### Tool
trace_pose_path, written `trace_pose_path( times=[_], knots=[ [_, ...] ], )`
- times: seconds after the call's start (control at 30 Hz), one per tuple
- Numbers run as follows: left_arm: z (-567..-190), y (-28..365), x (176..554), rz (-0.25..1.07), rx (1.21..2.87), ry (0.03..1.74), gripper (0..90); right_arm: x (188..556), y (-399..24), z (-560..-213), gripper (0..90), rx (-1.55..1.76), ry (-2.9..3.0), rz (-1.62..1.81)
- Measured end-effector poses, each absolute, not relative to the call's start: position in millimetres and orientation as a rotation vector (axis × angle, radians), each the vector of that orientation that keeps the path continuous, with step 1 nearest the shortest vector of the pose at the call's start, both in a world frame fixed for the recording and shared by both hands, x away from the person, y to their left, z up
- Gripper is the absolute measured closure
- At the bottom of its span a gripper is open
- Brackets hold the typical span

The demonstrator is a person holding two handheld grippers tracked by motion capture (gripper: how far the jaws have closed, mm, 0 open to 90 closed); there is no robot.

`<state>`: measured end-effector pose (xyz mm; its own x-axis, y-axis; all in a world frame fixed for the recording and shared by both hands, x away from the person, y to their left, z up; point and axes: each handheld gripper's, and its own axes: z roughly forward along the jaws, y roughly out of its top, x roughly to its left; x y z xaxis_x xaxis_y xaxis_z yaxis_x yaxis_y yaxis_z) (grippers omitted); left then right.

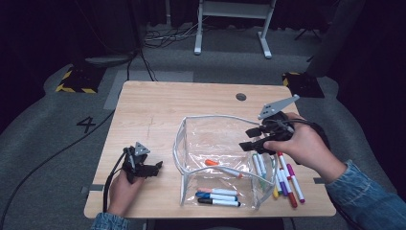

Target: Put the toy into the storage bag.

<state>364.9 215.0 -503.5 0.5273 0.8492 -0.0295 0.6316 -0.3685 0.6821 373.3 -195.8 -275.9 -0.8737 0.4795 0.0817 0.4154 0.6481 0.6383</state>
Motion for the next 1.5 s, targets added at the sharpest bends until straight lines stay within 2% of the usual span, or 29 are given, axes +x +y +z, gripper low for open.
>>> trace_pose_path(
  times=[0.43, 0.63, 0.73, 1.0, 1.27, 1.5],
  knots=[
    [-504, 215, 365, 0.436, 2.123, 1.196, 14.9, 361, -279, -273, 46.5, 0.998, 2.617, 1.082],
    [-504, 215, 365, 0.437, 2.122, 1.196, 14.9, 359, -322, -286, 53.8, 1.151, 2.546, 0.999],
    [-504, 215, 365, 0.436, 2.121, 1.197, 14.9, 358, -341, -301, 57.0, 1.226, 2.513, 0.931],
    [-504, 215, 365, 0.436, 2.123, 1.196, 14.9, 360, -373, -367, 57.3, 1.407, 2.485, 0.781],
    [-504, 215, 365, 0.436, 2.121, 1.197, 14.9, 356, -378, -431, 59.4, 1.525, 2.541, 0.639],
    [-504, 215, 365, 0.437, 2.122, 1.196, 14.9, 358, -380, -458, 62.2, 1.584, 2.536, 0.547]
  ],
)
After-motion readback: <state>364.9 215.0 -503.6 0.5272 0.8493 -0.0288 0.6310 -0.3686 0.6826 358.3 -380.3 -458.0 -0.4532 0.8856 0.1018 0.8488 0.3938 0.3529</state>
